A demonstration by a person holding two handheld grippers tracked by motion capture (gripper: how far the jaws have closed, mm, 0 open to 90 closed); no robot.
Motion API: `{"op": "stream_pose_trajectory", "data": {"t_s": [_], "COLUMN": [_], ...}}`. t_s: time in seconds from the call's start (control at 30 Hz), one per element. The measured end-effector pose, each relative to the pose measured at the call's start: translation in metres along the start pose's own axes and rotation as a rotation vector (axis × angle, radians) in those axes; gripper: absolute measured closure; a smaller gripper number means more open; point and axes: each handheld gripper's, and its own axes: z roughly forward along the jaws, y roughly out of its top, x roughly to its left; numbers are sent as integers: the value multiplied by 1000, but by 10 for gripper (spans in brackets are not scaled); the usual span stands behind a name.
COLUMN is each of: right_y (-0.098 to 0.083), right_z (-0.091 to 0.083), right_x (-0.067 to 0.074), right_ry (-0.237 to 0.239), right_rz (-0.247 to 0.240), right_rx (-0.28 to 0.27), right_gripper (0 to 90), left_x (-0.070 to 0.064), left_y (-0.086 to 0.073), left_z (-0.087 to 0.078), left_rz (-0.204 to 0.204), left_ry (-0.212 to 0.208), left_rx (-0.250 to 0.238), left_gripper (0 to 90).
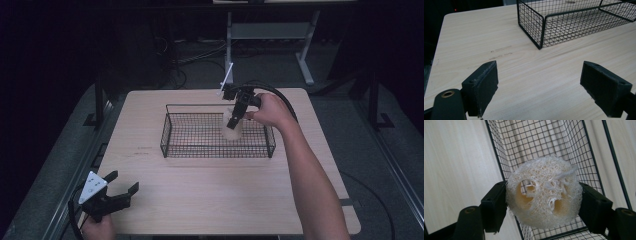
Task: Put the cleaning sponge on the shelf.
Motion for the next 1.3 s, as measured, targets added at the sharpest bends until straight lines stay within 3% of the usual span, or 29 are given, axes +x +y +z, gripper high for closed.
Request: {"op": "stream_pose_trajectory", "data": {"t_s": [0.43,0.6,0.67,0.77,0.93,1.13,1.3], "right_y": [0,1,-1,-2,-3,-10,-15], "right_z": [26,34,41,47,51,56,61], "right_x": [-14,-16,-19,-19,-21,-22,-23], "right_ry": [5,13,29,19,19,32,35], "right_rz": [16,18,35,38,40,57,50], "right_rx": [52,55,28,57,64,40,62], "right_gripper": [292,292,292,292,292,292,292], "left_x": [-1,-2,-2,-1,1,-1,-1], "left_y": [0,0,0,0,-1,-1,0], "left_z": [0,1,1,0,0,1,1], "left_rz": [3,2,4,5,-11,-4,-1], "left_ry": [-5,-6,-4,-5,2,-3,-5], "left_rx": [9,6,7,10,4,6,11], "left_gripper": [139,139,139,139,139,139,139]}}
